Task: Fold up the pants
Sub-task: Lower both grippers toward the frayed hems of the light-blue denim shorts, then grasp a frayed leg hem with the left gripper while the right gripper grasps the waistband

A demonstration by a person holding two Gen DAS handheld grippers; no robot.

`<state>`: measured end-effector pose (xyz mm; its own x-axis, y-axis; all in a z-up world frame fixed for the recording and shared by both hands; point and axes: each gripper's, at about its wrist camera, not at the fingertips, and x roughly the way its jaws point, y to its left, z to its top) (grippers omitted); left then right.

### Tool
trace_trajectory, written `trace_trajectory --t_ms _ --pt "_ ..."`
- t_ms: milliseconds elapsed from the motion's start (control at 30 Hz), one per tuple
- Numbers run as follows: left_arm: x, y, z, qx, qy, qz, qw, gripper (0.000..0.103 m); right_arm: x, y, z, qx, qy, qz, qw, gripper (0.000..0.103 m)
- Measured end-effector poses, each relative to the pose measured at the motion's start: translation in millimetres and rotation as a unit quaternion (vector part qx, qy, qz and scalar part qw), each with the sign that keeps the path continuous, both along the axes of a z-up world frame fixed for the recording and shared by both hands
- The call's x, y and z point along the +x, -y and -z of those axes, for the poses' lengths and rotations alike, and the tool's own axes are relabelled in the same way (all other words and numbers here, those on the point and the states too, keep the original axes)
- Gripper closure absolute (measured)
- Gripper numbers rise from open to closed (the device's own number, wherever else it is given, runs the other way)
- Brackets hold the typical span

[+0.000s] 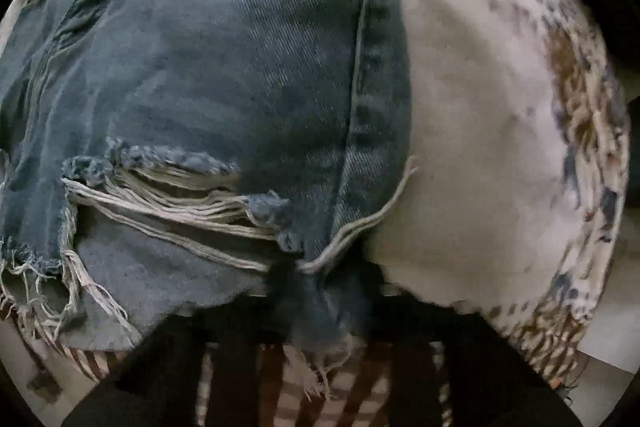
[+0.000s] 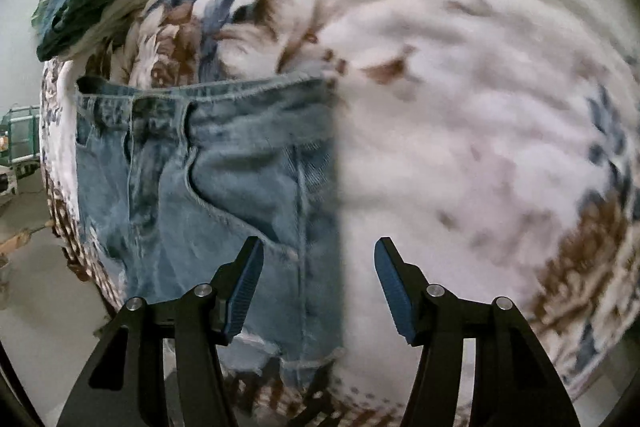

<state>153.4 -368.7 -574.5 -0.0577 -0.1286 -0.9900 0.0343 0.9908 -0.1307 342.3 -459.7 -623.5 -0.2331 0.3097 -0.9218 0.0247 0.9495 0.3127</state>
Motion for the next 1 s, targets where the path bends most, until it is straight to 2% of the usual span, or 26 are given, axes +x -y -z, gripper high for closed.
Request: trace_trajectory --t_ms 100,200,233,400,467,500,533,700,767,867,1000 --pt "0 -13 -13 -0.013 0.003 -0.002 0.9999 0.098 14 -11 21 -0.004 -0.01 -0.005 1.0 0.043" --pt "6 -38 -33 -0.024 0.012 -0.004 0.9996 0.099 18 -15 29 0.019 -0.013 -0.003 1.0 0.081" --pt "6 -44 -42 -0.026 0.016 -0.007 0.9995 0.1 18 -17 24 0.014 -0.002 -0.009 1.0 0.086" --pt "10 -92 -95 -0.048 0.031 -0.037 0.9977 0.1 10 -11 -24 0.041 0.03 0.022 0.998 0.087" --pt "12 -119 -126 -0.061 0.041 -0.051 0.996 0.1 10 -13 -49 0.049 0.039 0.034 0.997 0.087" --pt "14 -130 -130 -0.061 0.05 -0.054 0.9954 0.1 12 -16 -62 0.054 0.044 0.039 0.997 0.087" --pt "14 -146 -143 -0.062 0.063 -0.06 0.9943 0.1 13 -26 -74 0.056 0.051 0.039 0.996 0.087" --pt "18 -218 -167 -0.058 0.095 -0.104 0.9884 0.1 21 -87 -125 0.06 0.069 0.023 0.996 0.087" --pt "18 -236 -165 -0.051 0.102 -0.126 0.9854 0.1 27 -126 -136 0.059 0.073 0.011 0.996 0.087" --pt "32 -298 -161 -0.039 0.103 -0.171 0.9792 0.1 42 -192 -144 0.058 0.077 -0.013 0.995 0.087" --pt "45 -339 -123 -0.029 0.088 -0.208 0.9736 0.1 58 -280 -131 0.042 0.087 -0.06 0.994 0.087"
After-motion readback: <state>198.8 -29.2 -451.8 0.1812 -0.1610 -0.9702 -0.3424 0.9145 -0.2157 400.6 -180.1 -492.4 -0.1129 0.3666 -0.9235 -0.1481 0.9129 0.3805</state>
